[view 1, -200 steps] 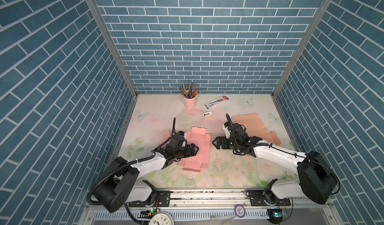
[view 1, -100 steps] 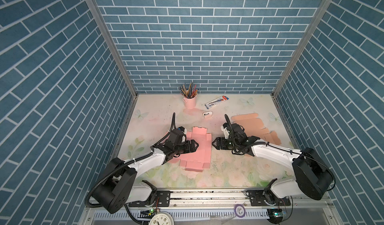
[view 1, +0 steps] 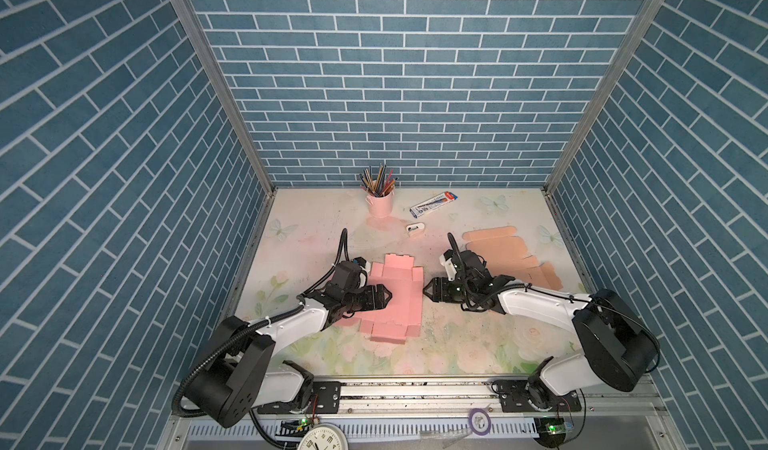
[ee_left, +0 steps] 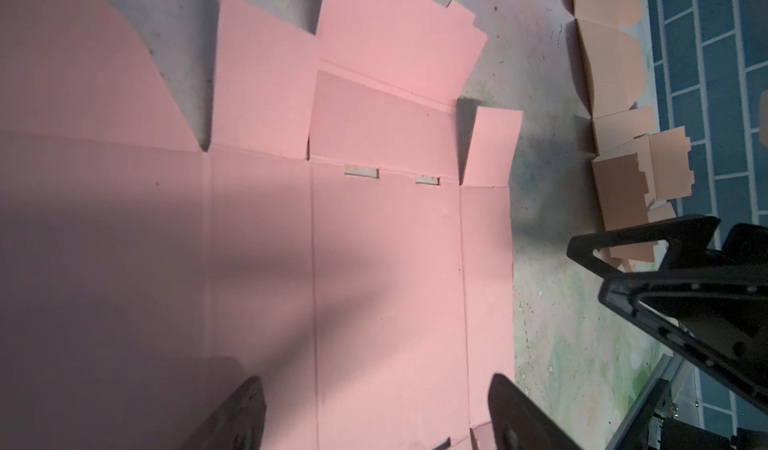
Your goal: Fold the paper box
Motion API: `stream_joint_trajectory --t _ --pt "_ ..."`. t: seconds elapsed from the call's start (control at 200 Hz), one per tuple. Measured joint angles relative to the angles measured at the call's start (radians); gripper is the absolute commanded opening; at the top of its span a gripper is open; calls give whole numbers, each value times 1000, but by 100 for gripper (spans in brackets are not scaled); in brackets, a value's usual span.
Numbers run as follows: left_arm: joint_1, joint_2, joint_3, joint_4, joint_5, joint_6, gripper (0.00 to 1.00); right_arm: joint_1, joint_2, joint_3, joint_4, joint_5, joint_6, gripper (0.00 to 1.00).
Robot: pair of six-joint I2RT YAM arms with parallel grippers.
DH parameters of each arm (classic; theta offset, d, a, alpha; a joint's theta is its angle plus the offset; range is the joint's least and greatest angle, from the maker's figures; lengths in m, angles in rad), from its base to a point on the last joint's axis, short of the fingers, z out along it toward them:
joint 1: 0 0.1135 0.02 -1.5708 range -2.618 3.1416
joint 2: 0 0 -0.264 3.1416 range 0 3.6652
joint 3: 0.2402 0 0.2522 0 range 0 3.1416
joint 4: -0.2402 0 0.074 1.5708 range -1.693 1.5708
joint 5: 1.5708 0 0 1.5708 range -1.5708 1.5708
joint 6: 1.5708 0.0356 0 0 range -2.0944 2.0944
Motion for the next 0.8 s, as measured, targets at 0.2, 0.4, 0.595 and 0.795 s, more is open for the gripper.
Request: stream_joint_trajectory --t 0.2,0.4,0.595,0.795 --pt "-1 3 -22 14 3 0 80 0 50 0 33 -22 6 60" --pt "-19 8 -26 33 2 -9 79 0 107 7 69 -50 6 57" --pt "-54 11 -31 53 3 -33 78 3 150 34 96 -72 6 51" --pt "-68 11 -38 70 6 -53 78 5 179 56 108 -93 7 47"
